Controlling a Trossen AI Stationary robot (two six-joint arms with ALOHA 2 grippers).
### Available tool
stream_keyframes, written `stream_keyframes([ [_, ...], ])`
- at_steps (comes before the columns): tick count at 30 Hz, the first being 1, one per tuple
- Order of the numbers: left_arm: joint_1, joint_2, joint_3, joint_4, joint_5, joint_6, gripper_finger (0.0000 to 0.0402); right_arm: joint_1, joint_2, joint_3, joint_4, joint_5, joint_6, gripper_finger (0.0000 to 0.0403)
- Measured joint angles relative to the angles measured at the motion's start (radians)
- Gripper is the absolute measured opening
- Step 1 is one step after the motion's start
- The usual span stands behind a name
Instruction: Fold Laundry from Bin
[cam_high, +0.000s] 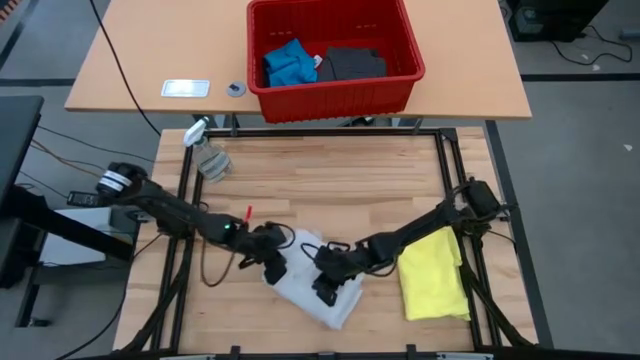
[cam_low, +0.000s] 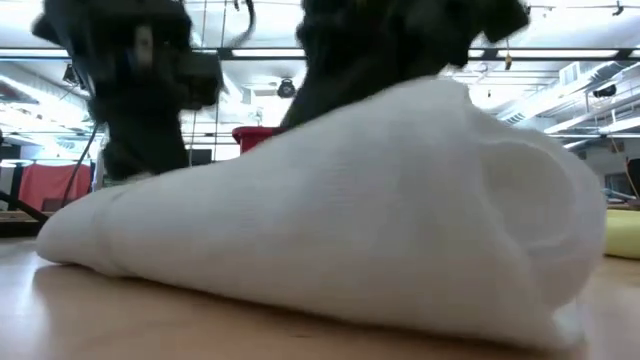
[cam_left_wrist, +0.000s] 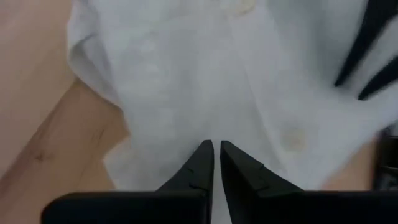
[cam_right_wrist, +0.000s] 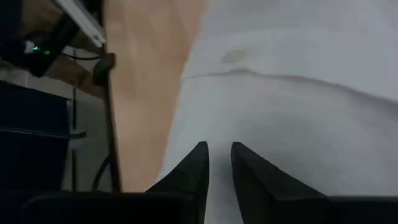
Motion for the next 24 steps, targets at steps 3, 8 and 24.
stream_keyframes([
  [3,-0.045,-0.068,0.003,-0.011,-0.04,-0.015,0.0032,0.016,-0.038,0.033,-0.077,0.073,-0.007,0.0077],
  [8,-0.119,-0.171,0.003,-0.009,-0.135,-0.051,0.0031,0.0,-0.095,0.064,-0.251,0.213,0.035,0.0077],
  [24,-0.441,0.028,0.003,0.144,-0.423,-0.416,0.0063,-0.145,-0.112,0.062,-0.278,0.045,-0.205,0.0193],
])
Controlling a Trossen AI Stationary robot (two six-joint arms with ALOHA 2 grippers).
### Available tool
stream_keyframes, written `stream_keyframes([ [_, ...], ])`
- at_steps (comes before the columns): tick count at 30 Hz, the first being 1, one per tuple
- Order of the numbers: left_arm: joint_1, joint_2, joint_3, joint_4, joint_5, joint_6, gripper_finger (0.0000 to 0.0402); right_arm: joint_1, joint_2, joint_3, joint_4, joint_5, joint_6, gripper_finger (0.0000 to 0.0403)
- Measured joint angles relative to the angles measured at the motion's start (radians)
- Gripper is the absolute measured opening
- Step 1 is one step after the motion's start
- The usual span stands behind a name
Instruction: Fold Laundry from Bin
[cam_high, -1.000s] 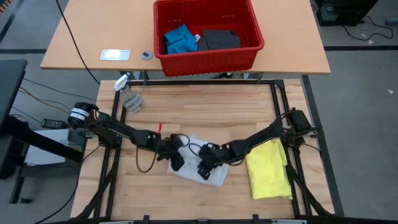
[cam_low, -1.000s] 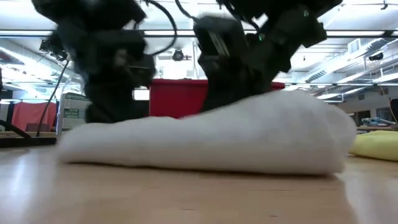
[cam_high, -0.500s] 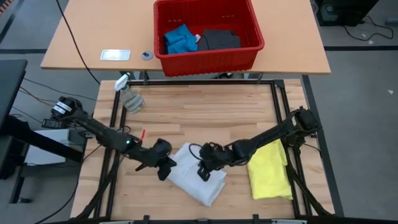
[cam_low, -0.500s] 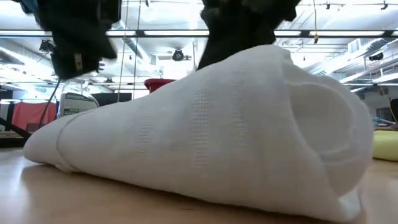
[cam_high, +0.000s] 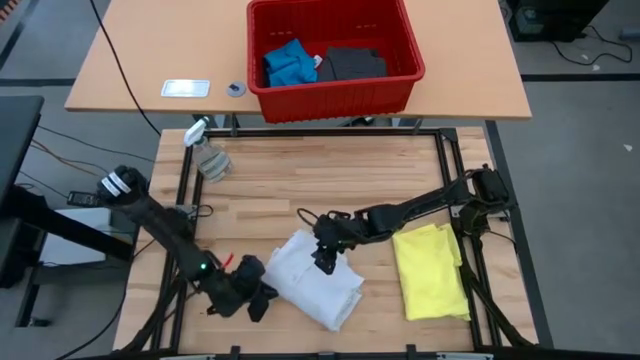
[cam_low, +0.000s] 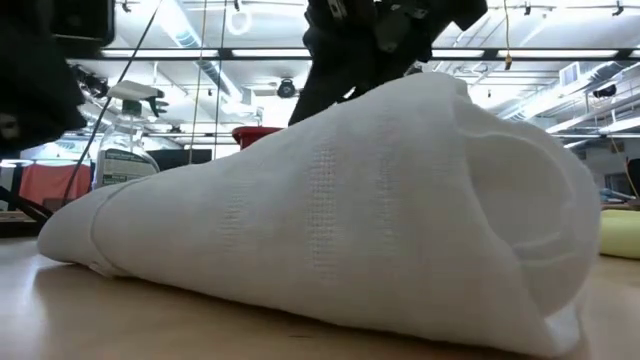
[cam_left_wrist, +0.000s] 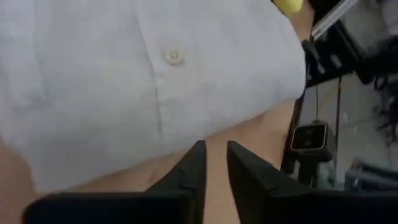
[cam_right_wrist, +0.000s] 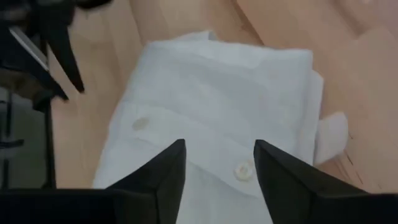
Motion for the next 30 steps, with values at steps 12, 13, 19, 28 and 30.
stream_keyframes([
  [12,-0.026,0.141,-0.001,0.087,-0.018,-0.291,0.0156,-0.037,-0.008,0.0,-0.067,-0.125,0.177,0.0206],
  [13,-0.027,0.143,-0.001,0.081,-0.018,-0.313,0.0165,-0.035,-0.012,0.0,-0.1,-0.135,0.177,0.0206],
  [19,-0.021,0.146,-0.001,0.033,-0.02,-0.38,0.0222,-0.039,-0.014,0.0,-0.27,-0.179,0.182,0.0215],
  [28,0.071,0.146,-0.001,0.006,-0.015,-0.319,0.0242,-0.001,-0.014,-0.001,-0.383,-0.152,0.276,0.0219],
  [30,0.105,0.146,0.0,-0.007,0.029,-0.29,0.0242,0.022,-0.014,-0.001,-0.373,-0.152,0.326,0.0219],
])
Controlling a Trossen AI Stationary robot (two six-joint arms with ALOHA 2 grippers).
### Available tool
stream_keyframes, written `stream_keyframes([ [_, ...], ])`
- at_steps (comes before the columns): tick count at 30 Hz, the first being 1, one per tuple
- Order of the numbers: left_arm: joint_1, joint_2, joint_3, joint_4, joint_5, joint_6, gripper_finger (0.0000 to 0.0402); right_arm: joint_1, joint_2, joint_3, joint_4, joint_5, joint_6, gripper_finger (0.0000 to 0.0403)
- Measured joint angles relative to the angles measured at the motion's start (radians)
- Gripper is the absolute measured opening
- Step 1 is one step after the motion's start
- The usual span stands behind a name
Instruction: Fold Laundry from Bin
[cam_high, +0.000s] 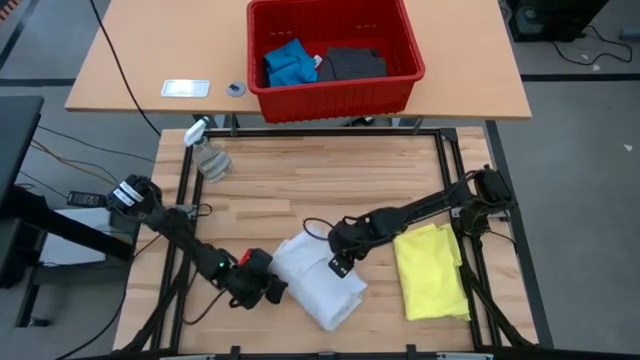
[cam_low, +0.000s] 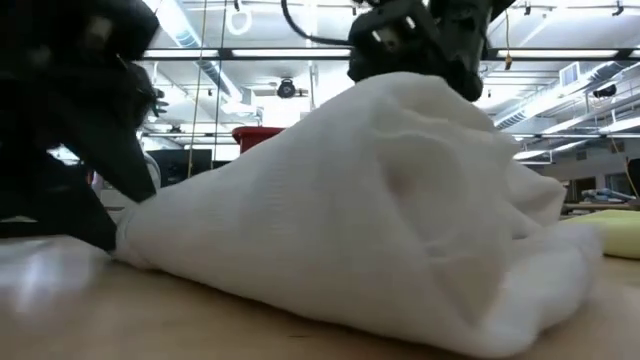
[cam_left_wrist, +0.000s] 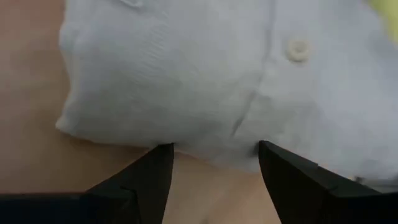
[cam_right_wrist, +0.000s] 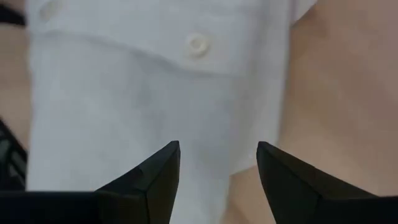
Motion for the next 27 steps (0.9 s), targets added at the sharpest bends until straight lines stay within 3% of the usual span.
stream_keyframes([
  [3,0.063,0.0,0.0,-0.029,0.089,0.094,0.0242,0.043,0.0,0.0,0.026,-0.005,0.083,0.0219],
  [8,0.169,-0.013,0.003,-0.088,0.216,0.226,0.0242,0.107,0.0,0.0,0.226,-0.082,0.113,0.0219],
  [12,0.232,-0.053,0.001,-0.129,0.276,0.313,0.0242,0.113,-0.005,0.001,0.132,0.045,0.141,0.0219],
  [15,0.259,-0.109,0.0,-0.187,0.278,0.332,0.0242,0.087,-0.005,0.001,0.026,0.114,0.14,0.022],
  [19,0.284,-0.181,0.0,-0.305,0.28,0.338,0.0242,0.032,-0.005,-0.009,-0.001,0.121,0.061,0.0224],
  [23,0.289,-0.232,0.0,-0.37,0.293,0.335,0.0242,-0.056,-0.005,-0.026,-0.002,0.098,-0.043,0.0234],
  [27,0.266,-0.258,0.0,-0.329,0.299,0.294,0.0242,-0.145,-0.004,-0.027,0.009,0.025,-0.159,0.0257],
])
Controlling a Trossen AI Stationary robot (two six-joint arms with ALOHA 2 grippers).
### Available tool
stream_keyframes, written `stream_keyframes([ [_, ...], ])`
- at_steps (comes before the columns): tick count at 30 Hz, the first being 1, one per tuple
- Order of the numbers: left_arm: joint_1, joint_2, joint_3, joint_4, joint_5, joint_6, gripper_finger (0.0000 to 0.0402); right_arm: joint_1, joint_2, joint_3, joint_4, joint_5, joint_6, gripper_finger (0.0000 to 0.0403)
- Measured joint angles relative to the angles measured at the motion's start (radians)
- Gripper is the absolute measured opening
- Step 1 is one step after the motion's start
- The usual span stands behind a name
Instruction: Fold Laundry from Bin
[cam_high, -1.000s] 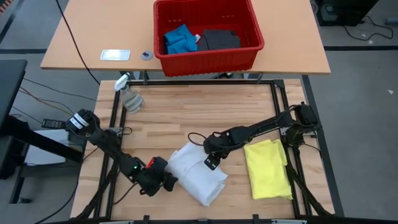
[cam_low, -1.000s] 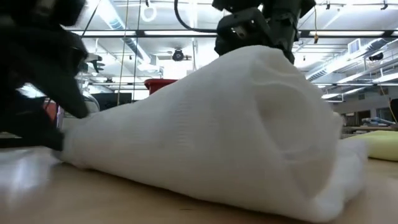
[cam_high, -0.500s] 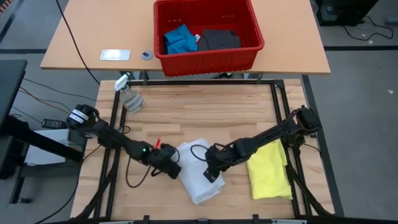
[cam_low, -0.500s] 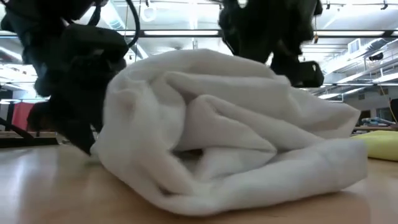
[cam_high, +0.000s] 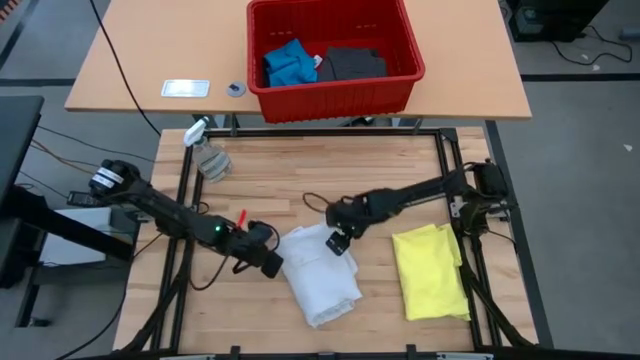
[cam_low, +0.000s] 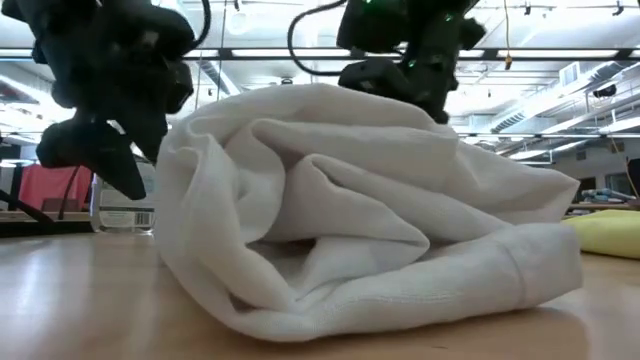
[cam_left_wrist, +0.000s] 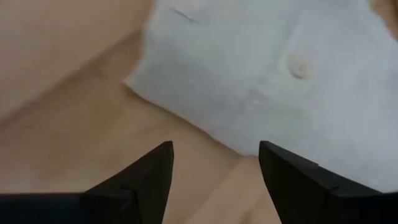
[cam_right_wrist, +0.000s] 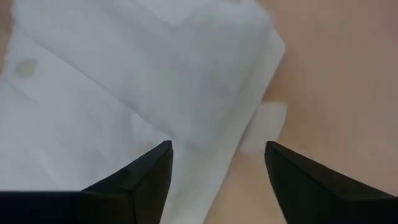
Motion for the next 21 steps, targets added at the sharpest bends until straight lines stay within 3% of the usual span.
stream_keyframes([
  [7,-0.032,0.046,0.0,0.087,-0.035,-0.026,0.0242,-0.114,0.014,0.0,0.073,-0.055,-0.192,0.0313],
  [12,-0.024,0.135,0.0,0.094,-0.038,-0.033,0.0242,-0.151,0.09,0.0,0.195,-0.132,-0.228,0.034],
  [21,-0.011,0.196,0.002,0.098,-0.024,-0.035,0.0242,-0.107,0.206,0.003,0.402,-0.326,-0.184,0.0325],
])
